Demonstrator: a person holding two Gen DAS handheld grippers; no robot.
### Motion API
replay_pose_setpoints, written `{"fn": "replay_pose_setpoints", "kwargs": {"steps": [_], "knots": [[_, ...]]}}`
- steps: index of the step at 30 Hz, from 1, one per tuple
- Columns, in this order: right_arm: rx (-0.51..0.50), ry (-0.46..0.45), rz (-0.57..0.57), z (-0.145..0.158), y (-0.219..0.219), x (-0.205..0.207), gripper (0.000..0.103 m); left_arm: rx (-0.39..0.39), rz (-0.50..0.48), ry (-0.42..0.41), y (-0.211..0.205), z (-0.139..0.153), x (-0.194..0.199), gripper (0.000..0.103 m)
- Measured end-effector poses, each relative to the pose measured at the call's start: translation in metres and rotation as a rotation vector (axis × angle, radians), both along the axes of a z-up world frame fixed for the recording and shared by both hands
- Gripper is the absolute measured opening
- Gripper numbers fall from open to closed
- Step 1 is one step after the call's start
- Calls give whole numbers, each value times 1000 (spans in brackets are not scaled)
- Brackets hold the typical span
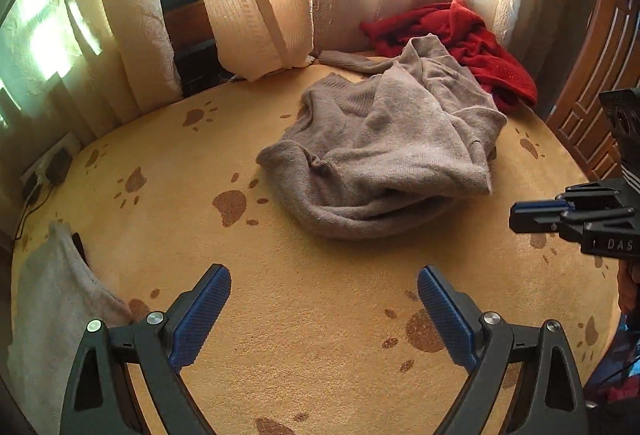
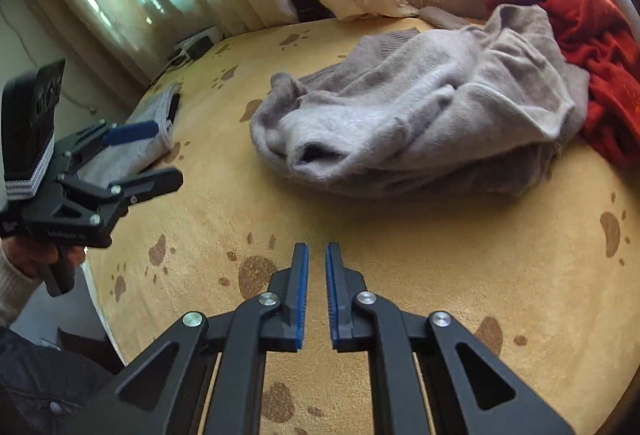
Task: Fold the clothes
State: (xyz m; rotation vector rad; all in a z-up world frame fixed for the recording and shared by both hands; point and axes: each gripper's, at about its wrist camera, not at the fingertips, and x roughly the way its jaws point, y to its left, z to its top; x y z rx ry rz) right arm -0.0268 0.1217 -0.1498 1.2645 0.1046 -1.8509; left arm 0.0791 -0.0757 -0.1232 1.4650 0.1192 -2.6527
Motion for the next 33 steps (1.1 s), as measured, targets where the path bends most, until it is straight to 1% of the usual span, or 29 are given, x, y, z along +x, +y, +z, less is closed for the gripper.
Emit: {"fn": "replay_pose_setpoints", "kwargs": {"steps": [1, 2, 3, 4, 5, 6, 7, 9, 12, 14, 16, 21, 22, 23, 24, 26, 28, 30, 31, 33], "knots": [[-34, -9, -45, 3, 9, -7, 15, 12, 11, -7, 0, -1, 0, 96], [-62, -15, -90, 6, 18, -15, 26, 25, 25, -16, 0, -3, -1, 96], [-81, -16, -128, 10, 24, -24, 42, 44, 40, -21, -1, -4, -1, 96], [-99, -17, -165, 14, 31, -33, 50, 62, 55, -26, -2, -6, 0, 96], [-113, -15, -189, 18, 34, -41, 69, 81, 70, -30, -3, -7, 0, 96], [-128, -13, -210, 22, 37, -49, 81, 100, 85, -35, -4, -9, 1, 96], [-140, -7, -216, 26, 38, -57, 82, 117, 100, -39, -5, -10, 1, 96], [-165, 8, -222, 35, 37, -73, 82, 134, 119, -39, -7, -10, 2, 96], [-206, -9, -216, 40, 30, -96, 82, 134, 144, -43, -9, -9, 2, 96], [-233, -49, -188, 38, 19, -114, 82, 138, 161, -46, -10, -8, 3, 96], [-254, -106, -160, 30, 2, -131, 82, 144, 177, -48, -11, -7, 3, 96], [-206, -300, -154, -17, -38, -173, 82, 159, 219, -54, -14, -4, 5, 96], [-142, -314, -179, -28, -44, -179, 82, 156, 227, -56, -15, -3, 7, 96], [-67, -310, -211, -37, -48, -183, 81, 154, 236, -58, -16, -3, 9, 96], [-53, -303, -236, -40, -48, -184, 78, 152, 246, -59, -18, -3, 11, 96], [-55, -289, -281, -44, -45, -184, 73, 157, 275, -59, -25, -5, 17, 96], [-49, -271, -304, -46, -45, -183, 62, 178, 310, -66, -32, -9, 22, 96], [-28, -248, -294, -48, -48, -183, 34, 198, 340, -75, -38, -13, 26, 96], [-18, -237, -289, -49, -49, -182, 30, 207, 353, -80, -41, -15, 27, 96], [-45, -228, -270, -43, -50, -180, 18, 222, 370, -86, -44, -17, 29, 96]]}}
